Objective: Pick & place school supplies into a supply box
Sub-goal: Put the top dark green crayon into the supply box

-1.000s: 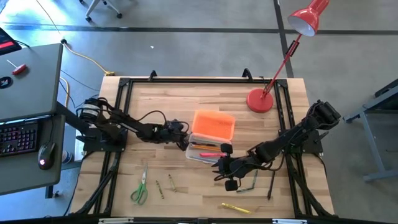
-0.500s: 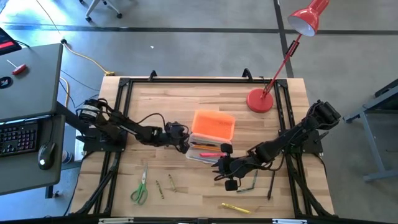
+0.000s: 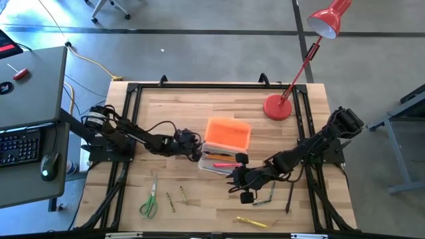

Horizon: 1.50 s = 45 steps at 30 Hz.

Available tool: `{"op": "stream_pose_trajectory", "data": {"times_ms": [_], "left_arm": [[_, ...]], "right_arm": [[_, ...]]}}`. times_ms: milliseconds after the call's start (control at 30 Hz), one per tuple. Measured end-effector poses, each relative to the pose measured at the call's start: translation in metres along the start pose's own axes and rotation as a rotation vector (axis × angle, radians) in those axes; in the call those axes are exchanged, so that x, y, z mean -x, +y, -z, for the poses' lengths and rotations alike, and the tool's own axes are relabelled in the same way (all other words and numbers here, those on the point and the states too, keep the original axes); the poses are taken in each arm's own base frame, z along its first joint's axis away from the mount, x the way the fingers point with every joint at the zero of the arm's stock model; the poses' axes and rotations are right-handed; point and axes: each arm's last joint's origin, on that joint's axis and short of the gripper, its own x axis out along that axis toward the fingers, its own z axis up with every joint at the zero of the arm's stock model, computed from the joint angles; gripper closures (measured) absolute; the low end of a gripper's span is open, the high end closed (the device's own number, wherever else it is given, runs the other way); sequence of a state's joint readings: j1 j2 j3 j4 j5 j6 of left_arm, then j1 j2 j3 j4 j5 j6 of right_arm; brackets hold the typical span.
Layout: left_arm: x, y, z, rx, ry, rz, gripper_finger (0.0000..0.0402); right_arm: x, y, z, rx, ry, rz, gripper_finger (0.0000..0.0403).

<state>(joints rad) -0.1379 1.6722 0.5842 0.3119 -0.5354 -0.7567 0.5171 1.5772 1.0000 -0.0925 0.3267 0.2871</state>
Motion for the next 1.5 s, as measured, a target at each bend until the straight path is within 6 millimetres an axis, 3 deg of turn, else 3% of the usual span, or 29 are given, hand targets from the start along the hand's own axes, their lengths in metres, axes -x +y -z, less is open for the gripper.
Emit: {"op": "stream_pose_trajectory", "data": {"times_ms": [167,333,767,1067,1333,1500], "left_arm": [[-0.005,0.001,0.005,-0.008,-0.008,-0.027,0.0215],[-0.018,-0.001,0.014,0.004,-0.010,-0.020,0.0207],[-0.016,-0.006,0.006,0.029,-0.027,0.002,0.0216],[-0.014,-0.032,-0.018,0.014,-0.037,0.147,0.0233],[-0.016,-0.030,-0.016,-0.042,0.042,0.042,0.0248],[-0.015,-0.030,-0.016,0.029,0.062,0.021,0.0252]], "right_arm": [[0.000,0.000,0.000,-0.002,0.000,0.000,0.0329],[0.000,0.000,-0.001,-0.003,-0.007,-0.001,0.0329],[0.000,0.000,-0.001,-0.013,-0.008,0.002,0.0329],[0.000,-0.001,-0.001,-0.003,-0.021,0.045,0.0329],[0.000,-0.001,-0.002,-0.006,-0.025,0.037,0.0329],[0.000,-0.001,-0.002,-0.006,-0.025,0.036,0.0329]]}}
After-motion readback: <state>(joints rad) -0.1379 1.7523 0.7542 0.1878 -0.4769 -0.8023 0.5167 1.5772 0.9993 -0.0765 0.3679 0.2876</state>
